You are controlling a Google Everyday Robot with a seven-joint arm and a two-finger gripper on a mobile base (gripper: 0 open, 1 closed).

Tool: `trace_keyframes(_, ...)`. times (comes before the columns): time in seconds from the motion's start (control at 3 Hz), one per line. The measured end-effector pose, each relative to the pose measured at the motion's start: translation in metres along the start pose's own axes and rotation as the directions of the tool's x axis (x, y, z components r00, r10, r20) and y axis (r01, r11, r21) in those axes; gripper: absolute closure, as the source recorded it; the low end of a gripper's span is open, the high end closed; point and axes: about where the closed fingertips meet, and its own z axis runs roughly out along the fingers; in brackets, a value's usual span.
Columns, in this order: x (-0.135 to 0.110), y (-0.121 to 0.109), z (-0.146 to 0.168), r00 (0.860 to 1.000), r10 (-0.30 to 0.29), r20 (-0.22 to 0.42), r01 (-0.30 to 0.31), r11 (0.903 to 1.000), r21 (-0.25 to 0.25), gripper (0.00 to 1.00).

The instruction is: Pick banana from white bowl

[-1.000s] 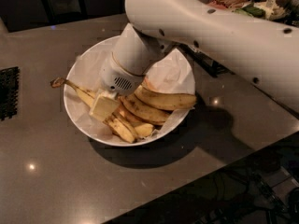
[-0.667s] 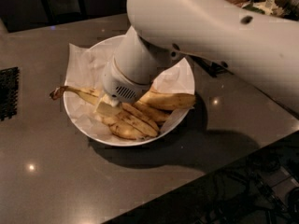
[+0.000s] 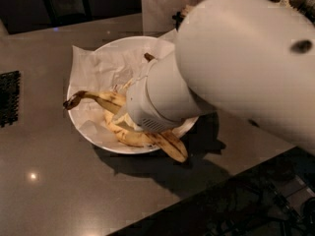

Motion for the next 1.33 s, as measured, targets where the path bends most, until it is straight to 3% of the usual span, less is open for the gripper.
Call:
trace_keyframes(0.33,0.048,-0.014,-0.030,0.997,0.048,0.060,-0.057,0.9857,0.159,1.00)
trace_keyframes(0.67,0.065,-0.025,-0.072,0.988,0.005,0.156,-0.058,0.9391,0.339,1.00)
trace_keyframes(1.0,0.073,-0.030,-0.089,0.978,-0.021,0.207,-0.068,0.9078,0.414,1.00)
trace_keyframes(1.33,0.066,-0.026,-0.083,0.968,-0.032,0.247,-0.067,0.9221,0.381,1.00)
